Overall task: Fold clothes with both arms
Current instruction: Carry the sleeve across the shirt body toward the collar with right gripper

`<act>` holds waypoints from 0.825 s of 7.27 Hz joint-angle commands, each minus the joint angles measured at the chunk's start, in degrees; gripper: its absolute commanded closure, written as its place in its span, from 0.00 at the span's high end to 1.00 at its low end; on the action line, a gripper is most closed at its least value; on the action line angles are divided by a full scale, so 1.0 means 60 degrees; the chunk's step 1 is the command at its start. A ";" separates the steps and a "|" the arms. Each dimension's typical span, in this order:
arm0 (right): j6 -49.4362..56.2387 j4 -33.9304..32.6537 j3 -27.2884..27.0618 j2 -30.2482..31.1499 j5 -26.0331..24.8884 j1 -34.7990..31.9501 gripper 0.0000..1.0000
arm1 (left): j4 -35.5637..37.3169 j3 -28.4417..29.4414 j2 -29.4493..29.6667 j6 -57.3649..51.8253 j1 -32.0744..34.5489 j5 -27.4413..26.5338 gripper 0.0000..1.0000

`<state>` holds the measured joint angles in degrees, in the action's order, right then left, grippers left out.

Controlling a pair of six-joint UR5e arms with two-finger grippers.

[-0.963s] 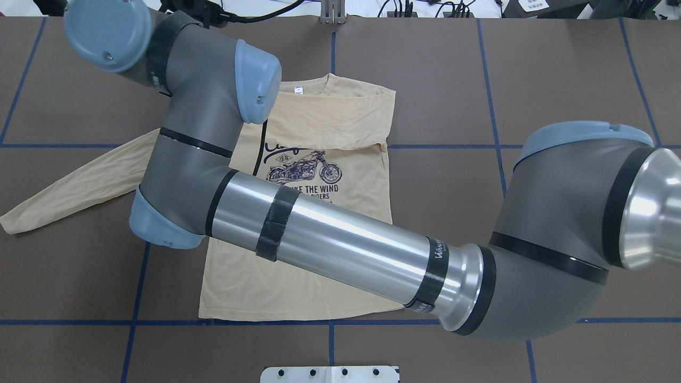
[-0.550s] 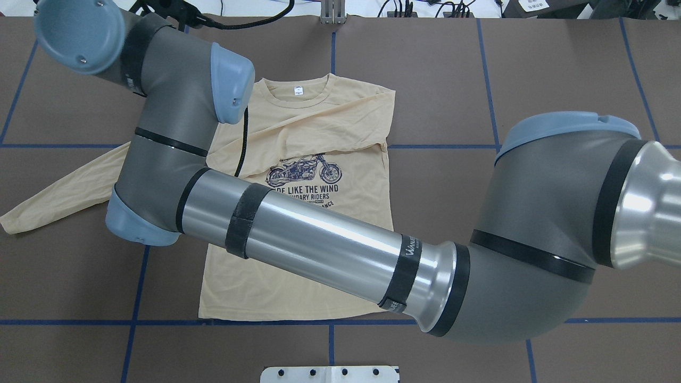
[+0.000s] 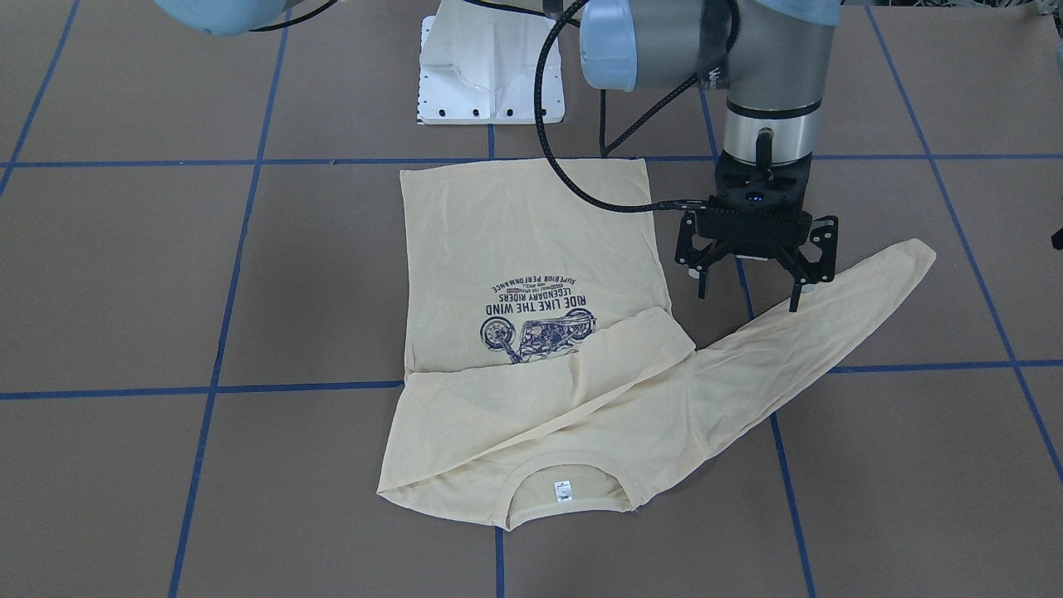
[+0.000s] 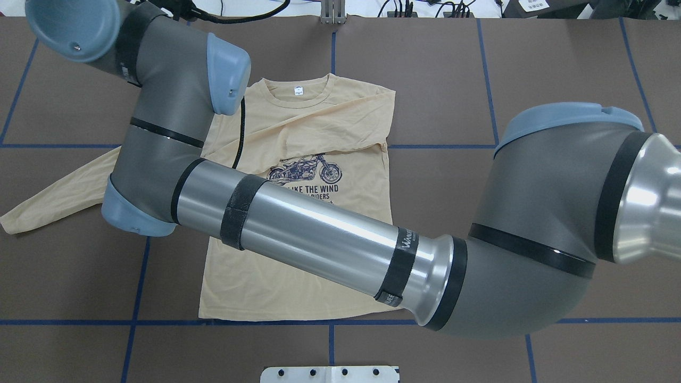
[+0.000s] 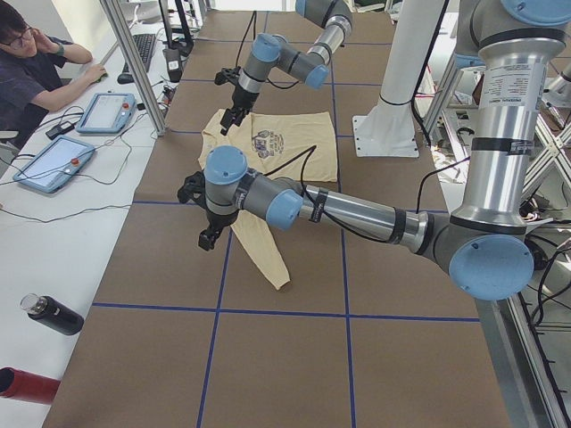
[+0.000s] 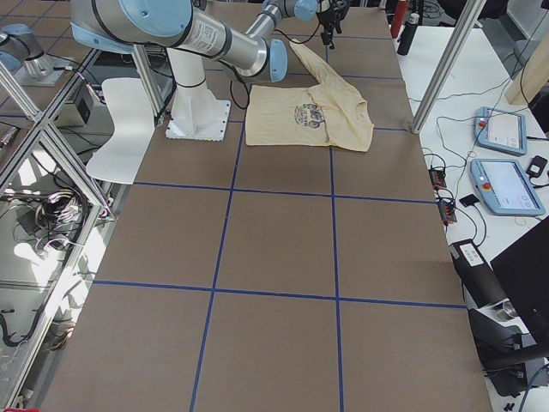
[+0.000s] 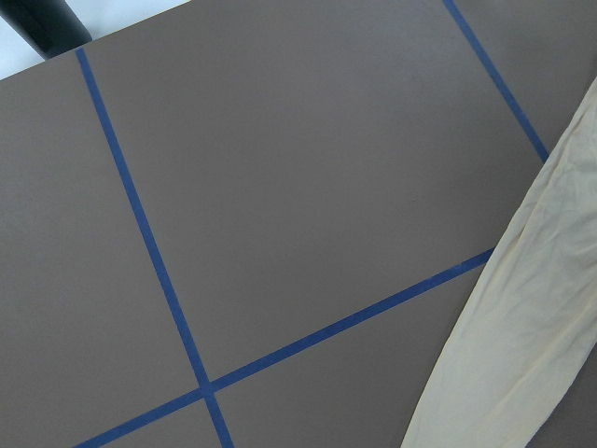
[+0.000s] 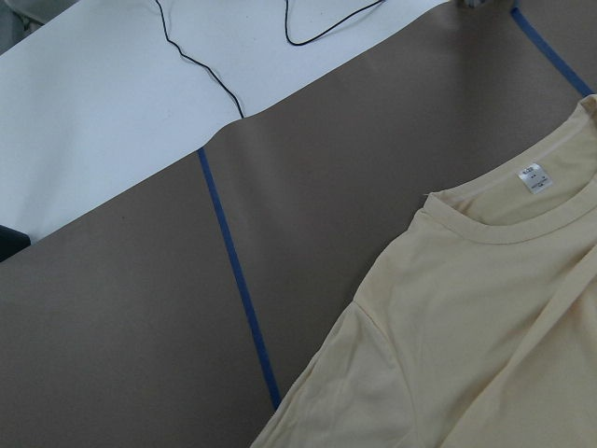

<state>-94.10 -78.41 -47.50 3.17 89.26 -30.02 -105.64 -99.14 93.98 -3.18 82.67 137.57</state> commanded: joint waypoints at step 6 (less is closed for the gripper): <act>0.5696 -0.2913 -0.9313 0.8029 0.3004 -0.2037 1.00 | -0.6192 0.0014 -0.3222 0.2916 -0.2873 -0.2355 1.00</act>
<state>-67.87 -95.71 -93.71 40.80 103.88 -38.84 -137.17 -99.12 78.09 10.96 69.66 127.99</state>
